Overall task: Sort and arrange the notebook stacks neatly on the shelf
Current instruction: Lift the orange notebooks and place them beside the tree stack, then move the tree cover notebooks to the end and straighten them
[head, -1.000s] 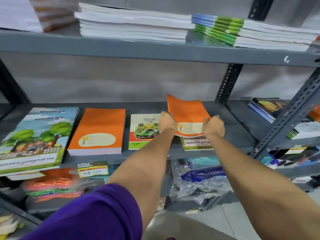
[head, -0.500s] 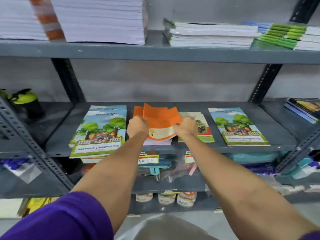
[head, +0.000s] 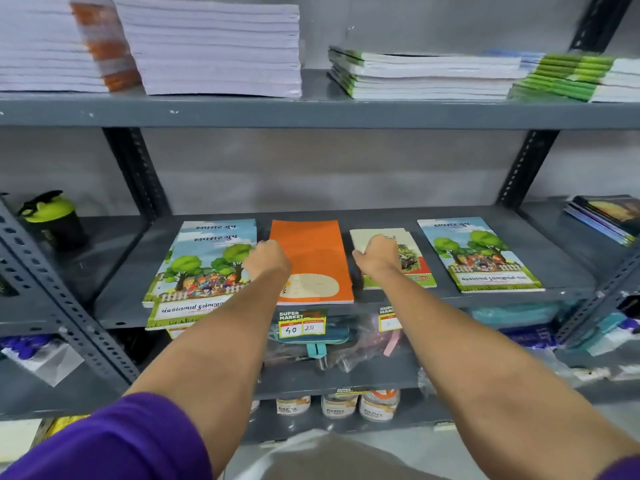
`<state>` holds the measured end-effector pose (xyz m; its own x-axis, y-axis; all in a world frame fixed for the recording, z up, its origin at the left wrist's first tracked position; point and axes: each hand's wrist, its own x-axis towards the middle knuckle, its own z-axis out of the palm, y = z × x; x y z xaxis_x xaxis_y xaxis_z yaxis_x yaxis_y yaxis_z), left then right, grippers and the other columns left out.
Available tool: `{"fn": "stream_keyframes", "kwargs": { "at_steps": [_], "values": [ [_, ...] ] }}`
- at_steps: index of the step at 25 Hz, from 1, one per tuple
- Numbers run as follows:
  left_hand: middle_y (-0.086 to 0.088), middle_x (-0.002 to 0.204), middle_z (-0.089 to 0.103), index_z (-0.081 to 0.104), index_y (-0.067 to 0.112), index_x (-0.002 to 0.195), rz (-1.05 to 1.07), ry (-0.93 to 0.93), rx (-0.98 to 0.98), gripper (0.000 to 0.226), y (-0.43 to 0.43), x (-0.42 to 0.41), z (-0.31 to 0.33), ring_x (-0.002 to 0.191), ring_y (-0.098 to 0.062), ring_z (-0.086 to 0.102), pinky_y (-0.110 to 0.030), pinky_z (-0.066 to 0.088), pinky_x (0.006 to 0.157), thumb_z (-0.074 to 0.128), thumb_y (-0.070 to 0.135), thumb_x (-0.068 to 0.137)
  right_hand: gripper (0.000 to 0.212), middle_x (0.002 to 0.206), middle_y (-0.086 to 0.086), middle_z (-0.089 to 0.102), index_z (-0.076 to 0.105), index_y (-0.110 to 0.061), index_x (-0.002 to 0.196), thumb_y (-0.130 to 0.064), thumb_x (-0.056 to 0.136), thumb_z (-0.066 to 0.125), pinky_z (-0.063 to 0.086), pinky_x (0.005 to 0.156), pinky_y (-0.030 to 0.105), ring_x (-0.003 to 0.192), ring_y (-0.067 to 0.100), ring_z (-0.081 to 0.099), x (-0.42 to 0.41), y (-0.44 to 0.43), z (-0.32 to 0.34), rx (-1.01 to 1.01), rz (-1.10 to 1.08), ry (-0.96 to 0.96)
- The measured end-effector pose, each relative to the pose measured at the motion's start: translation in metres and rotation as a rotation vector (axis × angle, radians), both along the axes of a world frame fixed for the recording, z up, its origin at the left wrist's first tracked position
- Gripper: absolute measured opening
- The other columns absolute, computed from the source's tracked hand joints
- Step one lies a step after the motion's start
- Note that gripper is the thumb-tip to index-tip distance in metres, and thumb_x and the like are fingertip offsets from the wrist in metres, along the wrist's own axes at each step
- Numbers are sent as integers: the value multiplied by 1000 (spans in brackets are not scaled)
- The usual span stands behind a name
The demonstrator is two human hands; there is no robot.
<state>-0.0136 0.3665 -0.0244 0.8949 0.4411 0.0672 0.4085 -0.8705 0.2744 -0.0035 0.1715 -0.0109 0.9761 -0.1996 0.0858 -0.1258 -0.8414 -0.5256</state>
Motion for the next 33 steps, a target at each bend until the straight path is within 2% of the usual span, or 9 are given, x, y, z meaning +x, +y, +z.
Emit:
{"fn": "stream_keyframes", "kwargs": {
  "at_steps": [4, 8, 13, 16, 20, 25, 27, 29, 33],
  "values": [
    [-9, 99, 68, 65, 9, 99, -96, -49, -64, 24, -70, 24, 12, 92, -30, 66, -33, 51, 70, 59, 7, 76, 26, 99, 16, 68, 67, -4, 97, -27, 86, 66, 50, 68, 29, 91, 32, 65, 17, -72, 16, -16, -81, -37],
    [-8, 103, 68, 65, 12, 101, -231, -53, -84, 25, -171, 41, 11, 95, -29, 66, -32, 51, 70, 61, 12, 76, 28, 107, 18, 65, 63, -3, 103, -26, 86, 62, 49, 71, 33, 99, 35, 63, 27, -153, 15, -121, -148, -12],
    [-11, 106, 68, 67, 9, 102, -441, -11, -89, 26, -297, 59, 2, 98, -31, 66, -35, 52, 76, 59, 14, 78, 35, 112, 12, 65, 63, -8, 106, -31, 80, 69, 50, 74, 36, 102, 33, 62, 40, -258, -4, -204, -228, 165],
    [-12, 118, 63, 63, 7, 112, -486, 126, -101, 33, -358, 68, -20, 109, -29, 59, -36, 51, 81, 59, 22, 83, 47, 124, 16, 56, 56, -6, 117, -42, 88, 59, 46, 86, 41, 119, 35, 47, 45, -309, -30, -206, -251, 310],
    [-16, 134, 48, 42, 0, 133, -237, 186, -277, 50, -412, 80, -40, 122, -30, 46, -39, 43, 95, 51, 23, 89, 48, 128, 20, 55, 55, -3, 119, -42, 95, 43, 44, 91, 40, 120, 36, 48, 46, -348, -59, -188, -220, 352],
    [-16, 134, 41, 27, 4, 141, 26, 270, -336, 80, -416, 86, -36, 116, -33, 44, -43, 39, 90, 61, 44, 81, 41, 103, 17, 66, 54, -5, 86, -46, 91, 51, 48, 67, 33, 85, 32, 62, 47, -361, -68, 36, -294, 259],
    [-12, 128, 51, 40, 6, 134, 89, 246, -409, 60, -404, 91, -41, 112, -28, 51, -38, 43, 87, 58, 36, 85, 45, 96, 13, 68, 53, -7, 77, -50, 89, 52, 45, 59, 29, 70, 27, 58, 46, -361, -70, 37, -354, 285],
    [-12, 122, 60, 53, 5, 121, 112, 183, -580, 38, -392, 92, -44, 107, -27, 59, -35, 47, 83, 55, 22, 88, 49, 96, 10, 68, 57, -8, 79, -56, 87, 50, 43, 60, 28, 70, 25, 57, 44, -360, -69, 44, -384, 333],
    [-19, 123, 56, 44, 3, 122, -26, 62, -670, 33, -386, 82, -36, 110, -35, 57, -42, 47, 86, 50, 12, 91, 55, 92, 6, 68, 65, -12, 89, -65, 81, 51, 48, 61, 28, 70, 24, 61, 41, -355, -59, 47, -353, 408]
  ]
}}
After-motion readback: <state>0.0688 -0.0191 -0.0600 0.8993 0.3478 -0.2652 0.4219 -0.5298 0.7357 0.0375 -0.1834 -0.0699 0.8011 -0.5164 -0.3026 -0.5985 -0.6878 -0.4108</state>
